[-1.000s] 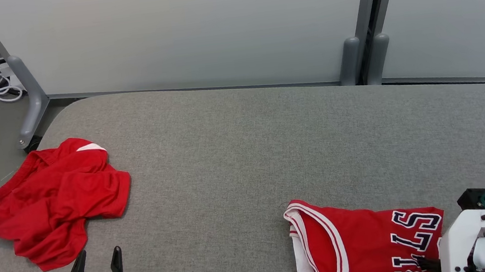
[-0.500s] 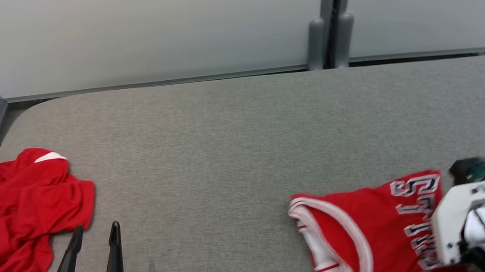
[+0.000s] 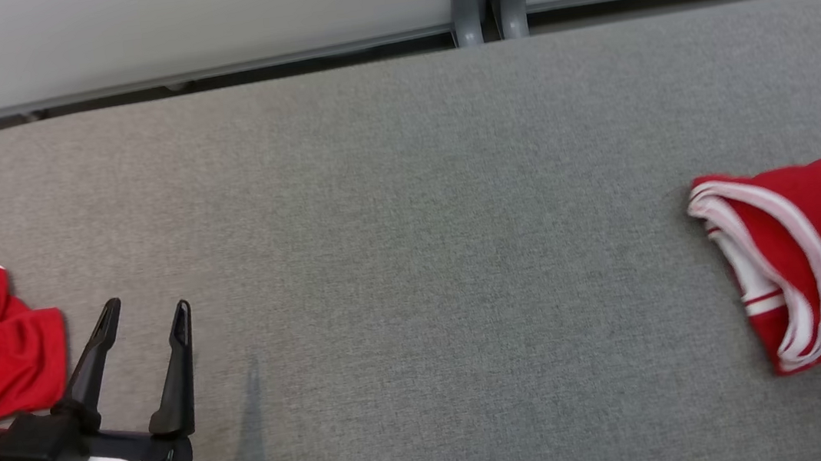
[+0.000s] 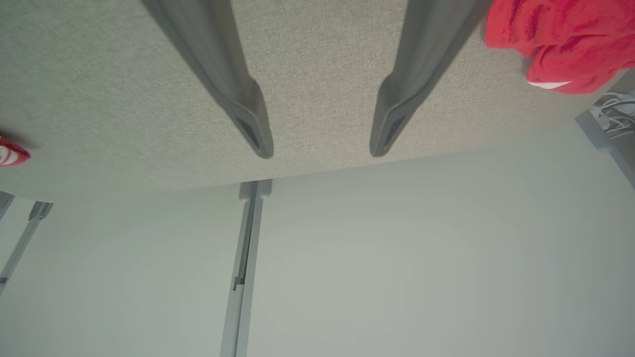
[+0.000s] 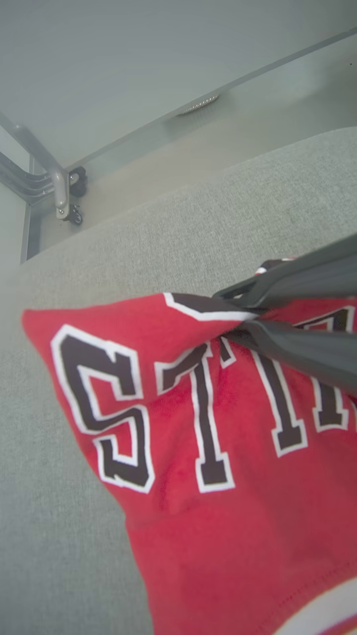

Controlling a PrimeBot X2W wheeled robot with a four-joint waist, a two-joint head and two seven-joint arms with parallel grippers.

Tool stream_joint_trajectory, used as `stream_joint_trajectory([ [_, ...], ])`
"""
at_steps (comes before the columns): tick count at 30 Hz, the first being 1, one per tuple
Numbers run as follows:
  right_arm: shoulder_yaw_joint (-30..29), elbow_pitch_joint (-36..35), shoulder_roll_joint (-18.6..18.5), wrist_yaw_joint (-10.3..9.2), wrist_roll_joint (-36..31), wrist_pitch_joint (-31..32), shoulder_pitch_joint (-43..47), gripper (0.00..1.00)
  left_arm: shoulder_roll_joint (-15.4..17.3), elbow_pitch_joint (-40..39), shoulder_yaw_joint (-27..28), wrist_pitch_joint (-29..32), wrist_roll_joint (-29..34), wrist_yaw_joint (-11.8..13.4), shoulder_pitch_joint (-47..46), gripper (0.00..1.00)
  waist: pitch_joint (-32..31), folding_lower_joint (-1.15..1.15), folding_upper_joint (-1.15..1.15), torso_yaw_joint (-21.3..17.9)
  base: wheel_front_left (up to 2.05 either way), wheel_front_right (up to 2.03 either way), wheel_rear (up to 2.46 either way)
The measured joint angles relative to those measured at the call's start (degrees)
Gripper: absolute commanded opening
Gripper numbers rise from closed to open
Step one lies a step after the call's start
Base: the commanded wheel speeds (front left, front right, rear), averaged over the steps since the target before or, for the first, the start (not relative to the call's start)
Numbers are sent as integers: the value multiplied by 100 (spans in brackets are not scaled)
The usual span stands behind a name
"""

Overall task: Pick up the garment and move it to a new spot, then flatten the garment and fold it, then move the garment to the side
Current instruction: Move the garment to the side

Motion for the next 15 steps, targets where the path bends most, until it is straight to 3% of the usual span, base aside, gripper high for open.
stream_joint_trajectory([
  [7, -436, 359, -504, 0, -398, -639, -394, 0, 46, -360, -132, 232, 92, 38, -155, 100, 405, 0, 0, -205, 0, 0, 0],
  [15, -614, 614, -689, 0, -683, -1546, -633, 0, 62, -431, -211, 326, 83, 41, -241, 100, 463, 0, 0, -324, 0, 0, 0],
])
